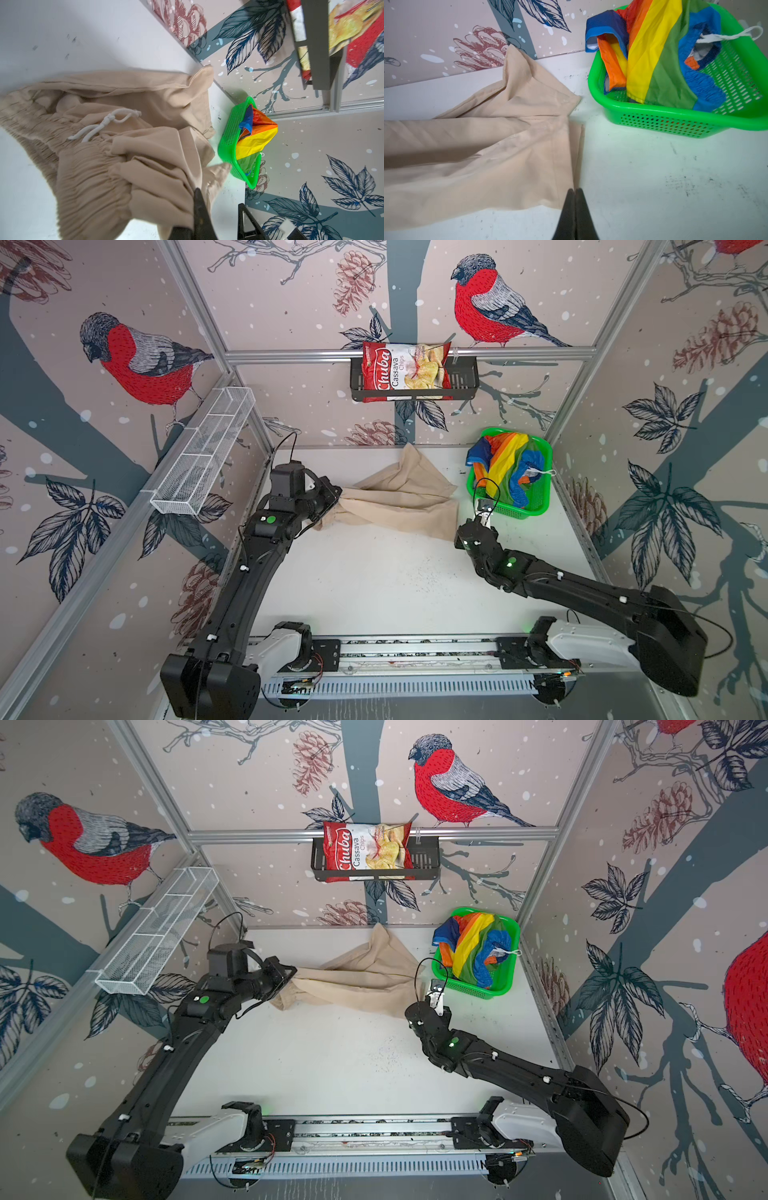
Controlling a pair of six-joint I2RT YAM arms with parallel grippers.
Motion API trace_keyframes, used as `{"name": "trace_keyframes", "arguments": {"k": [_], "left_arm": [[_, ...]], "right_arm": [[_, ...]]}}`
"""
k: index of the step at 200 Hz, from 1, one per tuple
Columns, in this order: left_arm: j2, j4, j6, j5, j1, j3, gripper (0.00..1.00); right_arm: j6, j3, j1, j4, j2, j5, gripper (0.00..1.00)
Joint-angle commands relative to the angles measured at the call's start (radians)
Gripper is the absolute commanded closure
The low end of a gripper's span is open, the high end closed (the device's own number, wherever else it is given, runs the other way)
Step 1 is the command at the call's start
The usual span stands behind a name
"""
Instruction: Fold and stack the shorts
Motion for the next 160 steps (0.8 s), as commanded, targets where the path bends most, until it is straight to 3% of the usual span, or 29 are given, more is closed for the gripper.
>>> {"name": "trace_keyframes", "arguments": {"k": [1,23,45,55,68,78,93,133,160], "left_arm": [[-0.051,-0.073,0.001,0.017,-0.001,-0.08,1.0],[-0.167,-0.098,-0.064,0.043,-0.018,-0.264,1.0],[-0.298,-0.127,-0.15,0.007,-0.089,-0.44,0.99],[-0.345,-0.139,-0.183,-0.009,-0.118,-0.502,0.85],[-0.385,-0.161,-0.21,-0.003,-0.134,-0.564,0.57],[-0.411,-0.182,-0.22,0.002,-0.135,-0.592,0.46],[-0.449,-0.243,-0.217,-0.02,-0.136,-0.582,0.37],[-0.488,-0.398,-0.16,-0.192,-0.137,-0.373,0.31],[-0.438,-0.376,-0.095,-0.325,-0.137,-0.278,0.26]], "right_arm": [[0.069,-0.038,0.018,-0.148,-0.082,-0.04,1.0],[0.151,-0.089,0.02,-0.273,-0.199,-0.031,1.0],[0.136,-0.138,0.017,-0.225,-0.286,-0.059,0.96],[0.136,-0.14,0.017,-0.192,-0.294,-0.07,0.84],[0.142,-0.119,0.01,-0.167,-0.272,-0.087,0.71],[0.145,-0.09,0.003,-0.155,-0.236,-0.109,0.63],[0.121,-0.034,-0.019,-0.129,-0.161,-0.183,0.53],[0.016,0.168,-0.078,-0.093,0.113,-0.409,0.52],[-0.014,0.328,-0.125,-0.142,0.331,-0.5,0.33]]}}
